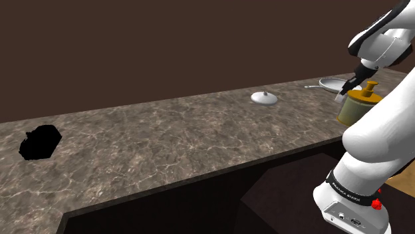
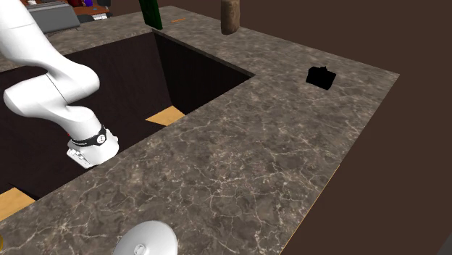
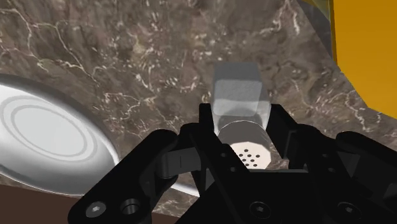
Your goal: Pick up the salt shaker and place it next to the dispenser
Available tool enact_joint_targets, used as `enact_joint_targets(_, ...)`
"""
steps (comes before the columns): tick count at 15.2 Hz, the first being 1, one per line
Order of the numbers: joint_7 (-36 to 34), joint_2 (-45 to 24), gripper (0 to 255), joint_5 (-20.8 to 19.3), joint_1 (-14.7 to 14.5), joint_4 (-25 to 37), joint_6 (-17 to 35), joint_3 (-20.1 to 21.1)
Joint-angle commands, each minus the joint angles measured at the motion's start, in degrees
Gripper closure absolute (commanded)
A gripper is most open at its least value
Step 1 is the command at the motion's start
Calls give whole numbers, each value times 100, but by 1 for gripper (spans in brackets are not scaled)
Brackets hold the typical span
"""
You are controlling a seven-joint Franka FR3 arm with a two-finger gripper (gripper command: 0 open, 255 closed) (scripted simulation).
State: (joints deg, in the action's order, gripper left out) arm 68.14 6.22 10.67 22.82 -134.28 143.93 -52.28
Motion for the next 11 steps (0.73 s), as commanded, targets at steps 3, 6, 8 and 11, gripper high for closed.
enact_joint_targets(3,398,-312,255,510,-121,-109,265,-108)
enact_joint_targets(6,684,-521,255,877,-168,-149,389,-142)
enact_joint_targets(8,684,-521,255,877,-164,-149,389,-138)
enact_joint_targets(11,684,-521,255,878,-164,-149,389,-138)
